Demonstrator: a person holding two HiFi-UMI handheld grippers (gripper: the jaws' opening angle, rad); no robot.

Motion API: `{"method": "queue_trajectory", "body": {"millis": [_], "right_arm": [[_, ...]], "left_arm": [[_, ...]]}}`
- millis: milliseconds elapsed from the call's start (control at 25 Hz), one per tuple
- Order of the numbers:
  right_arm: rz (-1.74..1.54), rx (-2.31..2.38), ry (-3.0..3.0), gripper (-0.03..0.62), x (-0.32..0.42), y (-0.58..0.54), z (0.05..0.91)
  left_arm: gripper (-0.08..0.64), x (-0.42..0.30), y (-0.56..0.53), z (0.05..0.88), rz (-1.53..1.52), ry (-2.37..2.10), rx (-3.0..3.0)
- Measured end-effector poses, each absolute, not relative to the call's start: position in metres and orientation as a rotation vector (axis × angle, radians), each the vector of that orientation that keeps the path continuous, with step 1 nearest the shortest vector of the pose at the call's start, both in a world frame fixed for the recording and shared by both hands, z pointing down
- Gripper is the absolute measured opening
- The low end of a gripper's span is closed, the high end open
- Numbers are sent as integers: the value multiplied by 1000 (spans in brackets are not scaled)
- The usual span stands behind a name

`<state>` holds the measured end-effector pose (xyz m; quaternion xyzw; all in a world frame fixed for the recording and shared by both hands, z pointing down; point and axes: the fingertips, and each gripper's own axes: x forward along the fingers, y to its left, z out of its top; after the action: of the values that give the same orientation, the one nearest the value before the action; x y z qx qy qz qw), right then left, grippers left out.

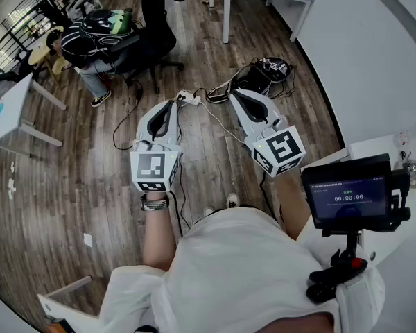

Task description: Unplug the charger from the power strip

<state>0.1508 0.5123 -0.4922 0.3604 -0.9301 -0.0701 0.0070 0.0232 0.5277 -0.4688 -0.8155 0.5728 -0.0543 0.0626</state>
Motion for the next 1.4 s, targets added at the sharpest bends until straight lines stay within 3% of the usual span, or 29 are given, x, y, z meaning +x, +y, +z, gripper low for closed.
{"method": "queue_trajectory", "body": {"millis": [1400], "right_arm": [[-58, 1235, -2895, 2, 133, 533, -467]], "left_arm": [[3, -11, 550, -426, -264, 1770, -2514]]}}
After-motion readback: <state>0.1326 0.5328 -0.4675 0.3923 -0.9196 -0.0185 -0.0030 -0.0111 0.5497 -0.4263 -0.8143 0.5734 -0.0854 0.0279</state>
